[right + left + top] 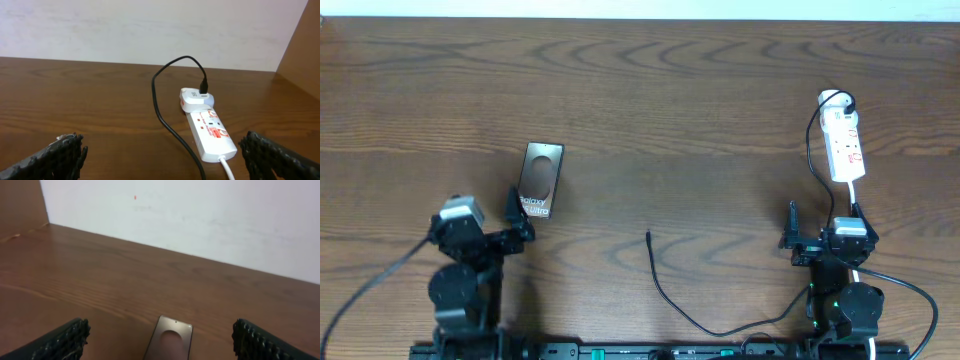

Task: Plug charger to phone and switch on socket
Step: 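Raise the left arm and move the left gripper over the phone box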

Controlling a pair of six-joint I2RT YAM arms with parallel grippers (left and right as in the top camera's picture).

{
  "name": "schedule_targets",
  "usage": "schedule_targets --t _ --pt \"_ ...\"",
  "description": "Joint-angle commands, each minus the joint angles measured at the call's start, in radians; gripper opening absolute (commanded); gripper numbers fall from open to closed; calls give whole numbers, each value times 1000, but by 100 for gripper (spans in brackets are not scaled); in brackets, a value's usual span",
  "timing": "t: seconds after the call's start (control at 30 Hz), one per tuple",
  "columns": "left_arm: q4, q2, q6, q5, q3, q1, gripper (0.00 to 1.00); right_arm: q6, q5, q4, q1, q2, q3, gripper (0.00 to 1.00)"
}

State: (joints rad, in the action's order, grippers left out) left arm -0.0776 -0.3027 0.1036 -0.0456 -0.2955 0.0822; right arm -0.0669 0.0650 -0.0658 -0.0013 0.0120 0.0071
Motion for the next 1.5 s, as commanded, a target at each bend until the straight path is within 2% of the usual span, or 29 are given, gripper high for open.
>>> schedule_targets --t 0.0,0.13,0.3,0.53,0.77,0.9,1.07,1.37,1.4,1.47 --pt "3 -140 -68 -44 -104 -5 93 -13 11 -4 7 -6 -2 99" --pt "-4 -348 -143 -86 -255 -5 93 -13 11 -4 7 -6 -2 99" --pt "-136 -612 -151 -86 -529 -5 93 -13 11 -4 7 -6 -2 99" --pt "-549 -962 -190 -87 -1022 -5 93 -13 11 -4 7 -6 -2 99" --pt "-869 -1184 -208 -106 -1366 -5 93 -13 11 -4 7 -6 -2 99" --pt "-1000 -1251 -208 -112 -1455 -6 93 -13 11 -4 7 -6 -2 99" --pt "-1123 -1291 -227 -113 -1464 -12 93 -13 11 -4 7 -6 -2 99" --pt "-1141 -1303 -226 -112 -1461 -14 93 -13 11 -4 7 -6 -2 99" --pt "-1141 -1303 -226 -112 -1461 -14 91 -13 11 -4 7 -6 -2 99" --pt "-1140 -1303 -226 -112 -1461 -14 28 -13 11 -4 7 -6 -2 99"
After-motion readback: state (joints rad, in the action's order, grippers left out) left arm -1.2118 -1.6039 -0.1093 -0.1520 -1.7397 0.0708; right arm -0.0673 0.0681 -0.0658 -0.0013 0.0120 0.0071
